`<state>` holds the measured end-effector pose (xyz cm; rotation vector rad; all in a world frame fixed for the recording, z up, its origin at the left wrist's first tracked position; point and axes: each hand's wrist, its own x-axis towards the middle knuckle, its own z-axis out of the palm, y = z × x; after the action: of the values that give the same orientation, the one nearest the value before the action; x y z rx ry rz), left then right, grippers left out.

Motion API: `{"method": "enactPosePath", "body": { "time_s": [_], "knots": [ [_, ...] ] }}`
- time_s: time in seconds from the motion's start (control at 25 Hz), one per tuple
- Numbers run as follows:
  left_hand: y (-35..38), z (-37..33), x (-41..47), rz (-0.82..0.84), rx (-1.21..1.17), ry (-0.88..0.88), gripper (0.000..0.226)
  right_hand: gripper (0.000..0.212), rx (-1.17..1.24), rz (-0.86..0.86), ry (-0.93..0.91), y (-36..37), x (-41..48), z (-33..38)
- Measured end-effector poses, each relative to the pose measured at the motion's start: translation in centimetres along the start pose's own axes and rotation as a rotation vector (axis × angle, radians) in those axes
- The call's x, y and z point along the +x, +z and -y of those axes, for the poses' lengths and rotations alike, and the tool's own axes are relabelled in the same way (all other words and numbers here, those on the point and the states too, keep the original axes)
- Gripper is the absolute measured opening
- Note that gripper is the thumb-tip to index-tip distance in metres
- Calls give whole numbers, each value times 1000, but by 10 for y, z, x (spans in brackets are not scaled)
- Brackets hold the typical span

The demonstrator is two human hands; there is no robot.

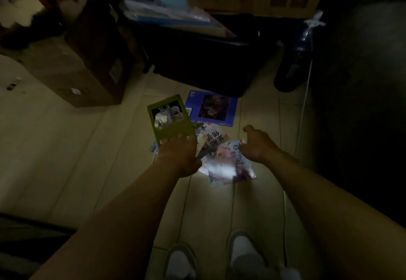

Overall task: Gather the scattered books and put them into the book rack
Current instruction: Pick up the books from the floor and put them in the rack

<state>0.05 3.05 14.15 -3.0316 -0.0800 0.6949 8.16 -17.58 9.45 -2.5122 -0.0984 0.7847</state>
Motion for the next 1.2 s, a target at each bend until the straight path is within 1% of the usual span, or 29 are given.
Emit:
{"method": "enactPosePath", "body": {
  "time_s": [0.12, 0.24, 0.32, 0.4, 0.48, 0.56, 0.64, 0.72, 0.76, 0.84, 0.92, 1.0, 1.04, 1.08, 1.16, 1.2],
  "knots": [
    [43, -8, 28, 88, -39, 30, 69, 62, 35, 28, 77, 42, 24, -22],
    [90, -14, 53, 132, -206, 35, 68, 52, 51, 29, 210, 80, 45, -45],
    [123, -20, 67, 180, -339, 16, 58, 60, 68, 6, 313, 100, 55, -59],
    [154, -26, 80, 219, -425, -21, 40, 73, 75, -53, 405, 116, 61, -70],
    [175, -30, 90, 227, -518, -65, 27, 81, 62, -118, 454, 126, 65, -77],
    [185, -35, 97, 174, -679, -180, 15, 86, 48, -137, 478, 133, 69, -79],
    [188, -38, 99, 133, -796, -302, 26, 90, 63, -128, 503, 135, 71, -81],
    [190, -39, 100, 126, -914, -361, 33, 92, 97, -125, 539, 135, 72, -84],
    [188, -38, 99, 133, -966, -385, 32, 92, 117, -128, 563, 136, 72, -85],
    [189, -36, 100, 146, -1026, -427, 22, 89, 169, -148, 606, 137, 70, -88],
    [189, -34, 101, 170, -1081, -441, 17, 84, 222, -190, 618, 140, 66, -89],
    [188, -34, 105, 204, -1147, -422, 20, 78, 296, -228, 604, 142, 63, -91],
    [186, -34, 107, 231, -1147, -413, 24, 73, 332, -234, 591, 142, 61, -90],
    [185, -34, 108, 257, -1136, -399, 22, 68, 351, -232, 577, 143, 59, -90],
    [178, -37, 106, 312, -1140, -374, 14, 63, 341, -246, 557, 146, 57, -91],
    [177, -37, 105, 367, -1166, -370, 12, 60, 329, -263, 549, 147, 56, -91]
  ]
}}
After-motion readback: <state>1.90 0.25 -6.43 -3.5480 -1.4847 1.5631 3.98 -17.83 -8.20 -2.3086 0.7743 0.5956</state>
